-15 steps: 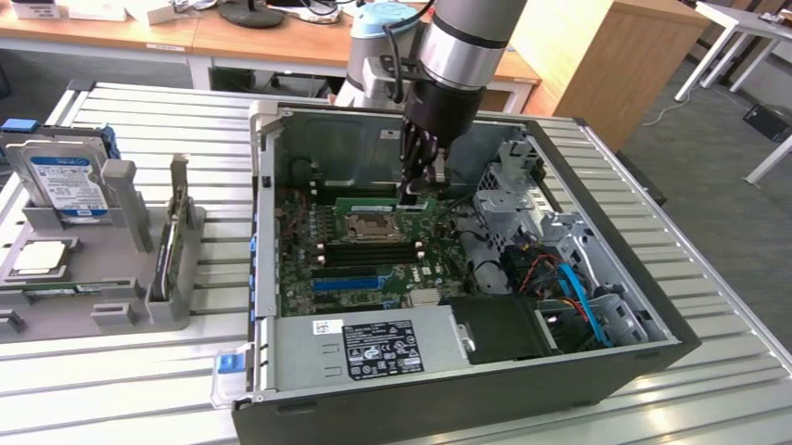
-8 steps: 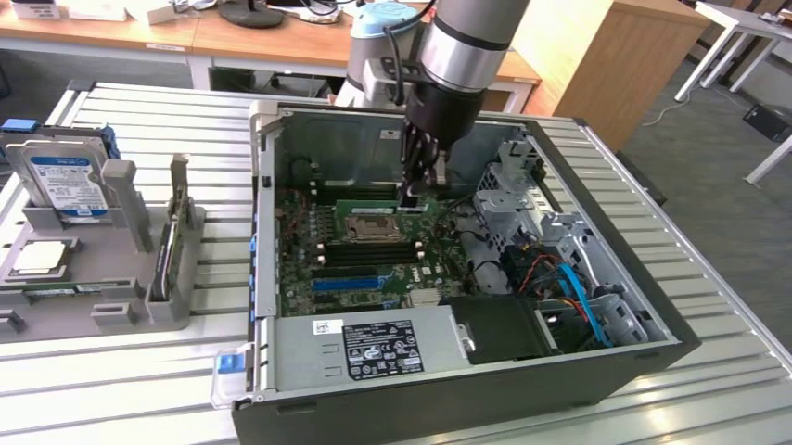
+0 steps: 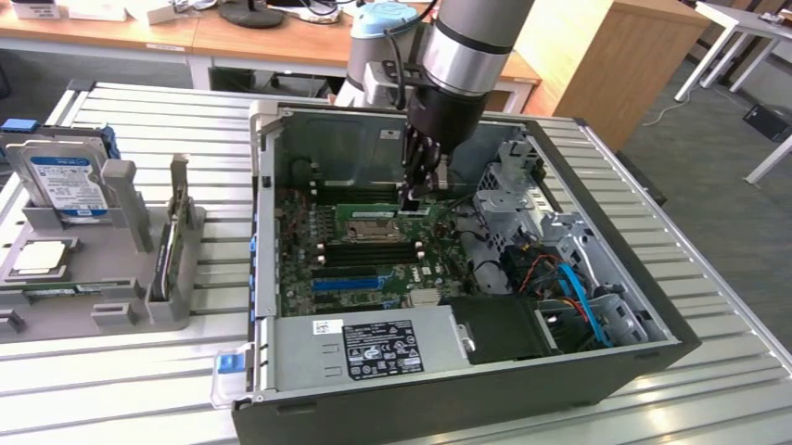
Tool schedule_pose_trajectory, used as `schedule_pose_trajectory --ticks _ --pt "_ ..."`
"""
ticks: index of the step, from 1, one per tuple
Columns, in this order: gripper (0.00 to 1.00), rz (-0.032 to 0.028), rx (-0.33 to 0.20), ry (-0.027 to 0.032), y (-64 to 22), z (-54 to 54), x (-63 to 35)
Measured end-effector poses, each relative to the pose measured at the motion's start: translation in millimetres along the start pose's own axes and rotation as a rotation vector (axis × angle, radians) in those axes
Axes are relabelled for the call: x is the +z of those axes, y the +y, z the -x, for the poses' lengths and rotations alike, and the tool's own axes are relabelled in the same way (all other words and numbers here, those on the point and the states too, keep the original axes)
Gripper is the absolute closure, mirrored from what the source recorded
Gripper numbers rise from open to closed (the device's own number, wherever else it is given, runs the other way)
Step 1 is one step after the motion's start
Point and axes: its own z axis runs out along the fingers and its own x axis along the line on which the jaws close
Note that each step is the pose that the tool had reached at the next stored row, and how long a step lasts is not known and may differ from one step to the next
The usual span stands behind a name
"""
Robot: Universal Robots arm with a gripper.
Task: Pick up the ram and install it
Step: 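Insert the ram into the slot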
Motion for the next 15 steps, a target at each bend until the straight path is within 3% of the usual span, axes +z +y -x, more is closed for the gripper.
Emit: schedule_pose_trajectory --ticks 10,15 --pt "0.89 0.0000 -0.005 0.0009 0.2 -0.1 3.9" --pt "0.89 -0.0028 -0.012 0.0011 1.8 -0.1 5.9"
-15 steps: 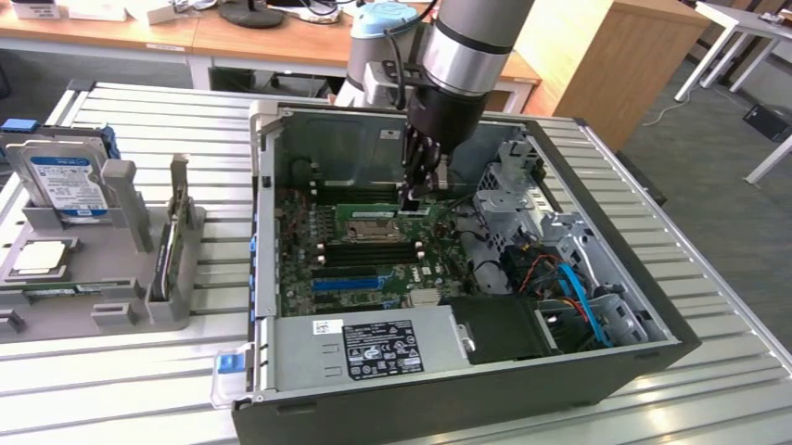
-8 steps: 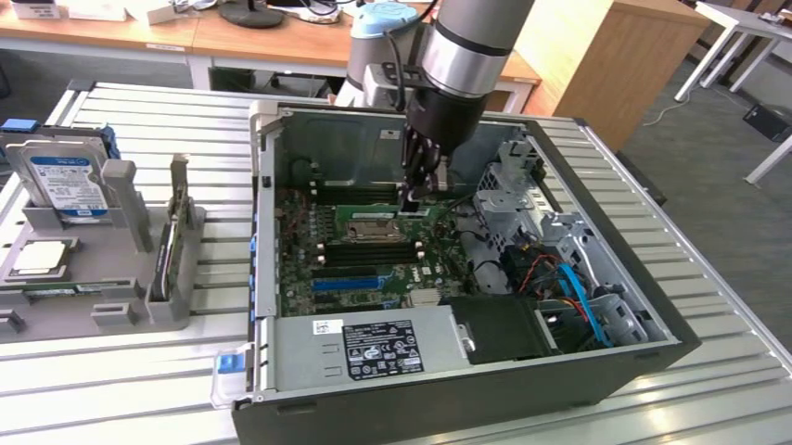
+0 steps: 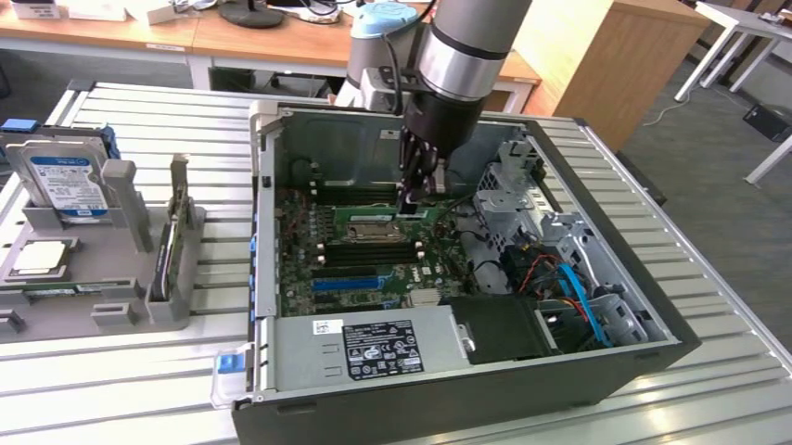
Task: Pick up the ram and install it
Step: 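Insert the ram into the slot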
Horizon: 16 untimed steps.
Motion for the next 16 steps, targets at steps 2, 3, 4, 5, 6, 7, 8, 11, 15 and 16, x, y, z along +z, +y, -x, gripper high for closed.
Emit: schedule_pose_trajectory --ticks 2,3,4,5,6,7,8,11,15,16 --pt "0.89 0.0000 -0.001 0.0003 0.0 0.0 1.1" --pt "0.89 0.0000 -0.001 0.0003 -0.1 0.0 1.8" --pt "0.89 0.0000 -0.001 0.0003 -0.1 0.0 2.6" --pt "0.89 0.0000 -0.001 0.0003 -0.1 0.0 3.4" --pt "0.89 0.0001 -0.001 0.0004 -0.2 -0.1 4.3" --pt "0.89 0.0000 -0.001 0.0003 -0.2 0.0 5.2" --pt "0.89 0.0000 -0.001 0.0003 -0.3 -0.1 6.2" --pt "0.89 0.0001 -0.002 0.0004 -0.4 -0.1 9.4" --pt "0.89 0.0001 -0.002 0.0006 -0.7 -0.1 13.7" --pt "0.89 0.0000 -0.002 0.0005 -0.7 -0.1 14.5"
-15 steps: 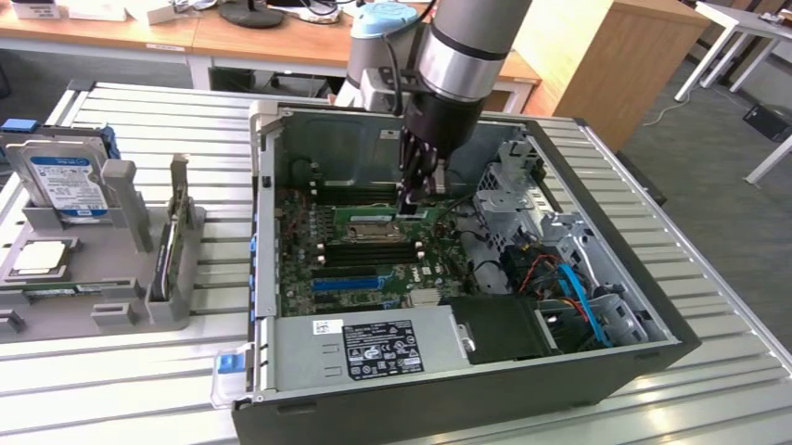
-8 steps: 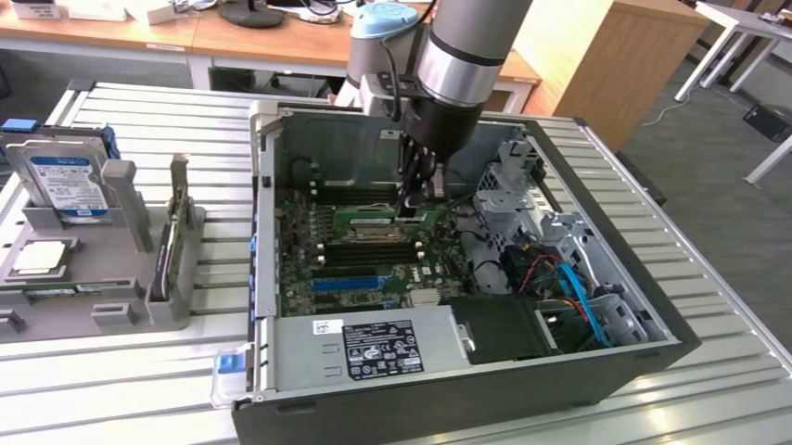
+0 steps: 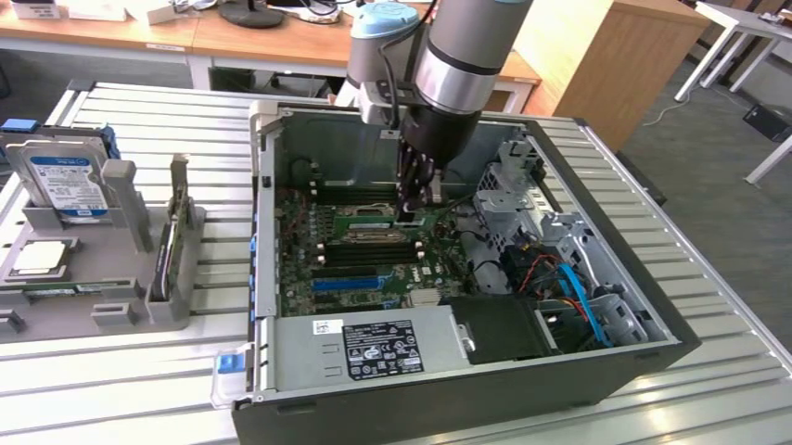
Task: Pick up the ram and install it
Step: 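Insert the ram into the slot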
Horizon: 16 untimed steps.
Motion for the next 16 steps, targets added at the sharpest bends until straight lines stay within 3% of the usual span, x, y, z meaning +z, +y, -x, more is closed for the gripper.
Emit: schedule_pose_trajectory --ticks 16 --pt "0.89 -0.0001 0.000 0.0001 -0.3 0.0 4.9"
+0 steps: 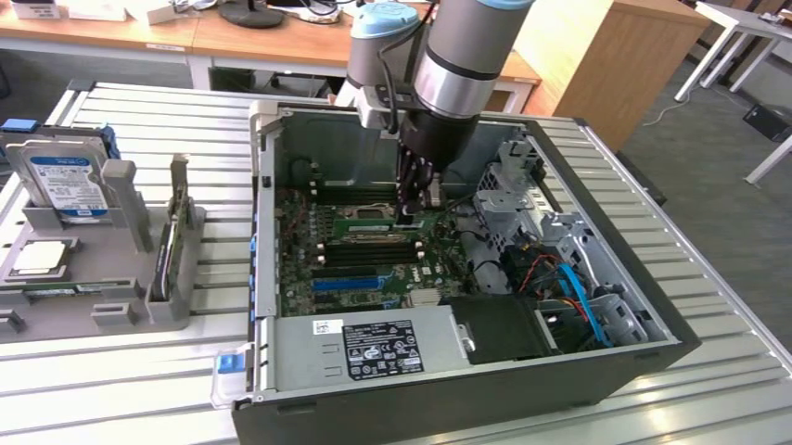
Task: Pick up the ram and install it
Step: 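Insert the ram into the slot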
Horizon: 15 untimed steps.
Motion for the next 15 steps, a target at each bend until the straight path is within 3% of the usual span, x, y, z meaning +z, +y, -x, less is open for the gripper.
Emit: schedule_pose_trajectory --ticks 15 --pt "0.89 -0.0001 0.000 0.0000 -0.6 -0.1 10.0"
